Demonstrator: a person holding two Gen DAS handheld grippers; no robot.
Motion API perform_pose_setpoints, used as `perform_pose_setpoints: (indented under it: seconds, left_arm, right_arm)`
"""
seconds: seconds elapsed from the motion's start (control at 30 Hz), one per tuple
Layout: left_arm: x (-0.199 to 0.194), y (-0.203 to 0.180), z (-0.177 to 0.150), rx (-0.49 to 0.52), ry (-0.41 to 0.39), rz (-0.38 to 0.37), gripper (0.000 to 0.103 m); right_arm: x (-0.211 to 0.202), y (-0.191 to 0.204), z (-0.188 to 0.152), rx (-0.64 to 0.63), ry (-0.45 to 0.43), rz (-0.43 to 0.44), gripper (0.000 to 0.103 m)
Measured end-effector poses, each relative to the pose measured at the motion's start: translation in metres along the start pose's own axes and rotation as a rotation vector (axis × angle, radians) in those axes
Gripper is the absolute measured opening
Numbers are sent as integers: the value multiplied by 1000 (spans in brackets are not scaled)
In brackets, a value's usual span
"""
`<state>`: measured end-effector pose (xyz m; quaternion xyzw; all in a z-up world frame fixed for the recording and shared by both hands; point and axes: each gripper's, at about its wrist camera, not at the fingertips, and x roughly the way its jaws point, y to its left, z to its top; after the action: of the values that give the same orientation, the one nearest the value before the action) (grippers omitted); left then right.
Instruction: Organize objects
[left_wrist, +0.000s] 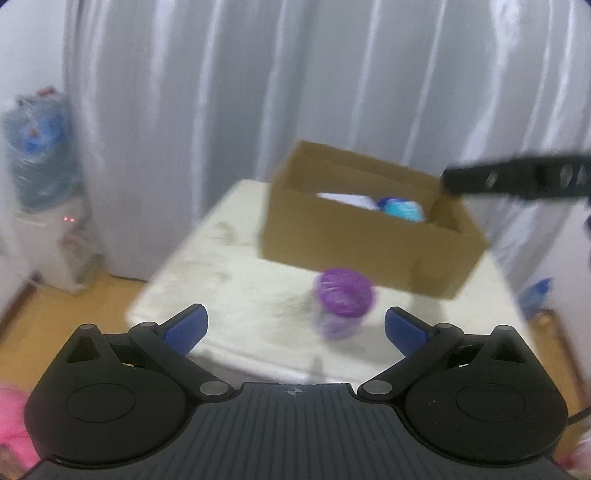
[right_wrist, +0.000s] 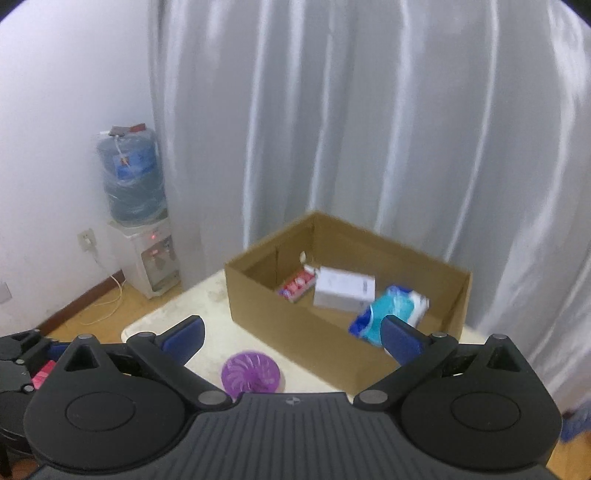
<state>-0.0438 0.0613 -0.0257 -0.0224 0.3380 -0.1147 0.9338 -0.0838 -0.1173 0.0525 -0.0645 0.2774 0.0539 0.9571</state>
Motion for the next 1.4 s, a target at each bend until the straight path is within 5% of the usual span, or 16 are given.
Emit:
perform_pose_setpoints:
  seconds: [0.17,0.33,0.53,0.8,1.07,1.4]
  left_arm:
    - [-20,25,-1,-38,-24,69,103]
    - [-9,43,-8,-114,1,52,103]
    - [12,38,-8,-127,5,-85,103]
    - [44,11,2,3,2,-167,103]
    - [103,-42,-9,294,100,-50,103]
    - [137,-59,-16,333,187,-78,100]
  right_arm:
    - [-10,8,9,15,-127,31,103]
    - [-1,0,-4,32,-119,160,103]
    - [18,-20,-13,106,-63,190,103]
    - [45,-60,-20,260,1,165,103]
    - [84,-74,-41,379,120,232,103]
    - [136,-75,-72,483,271,311,97]
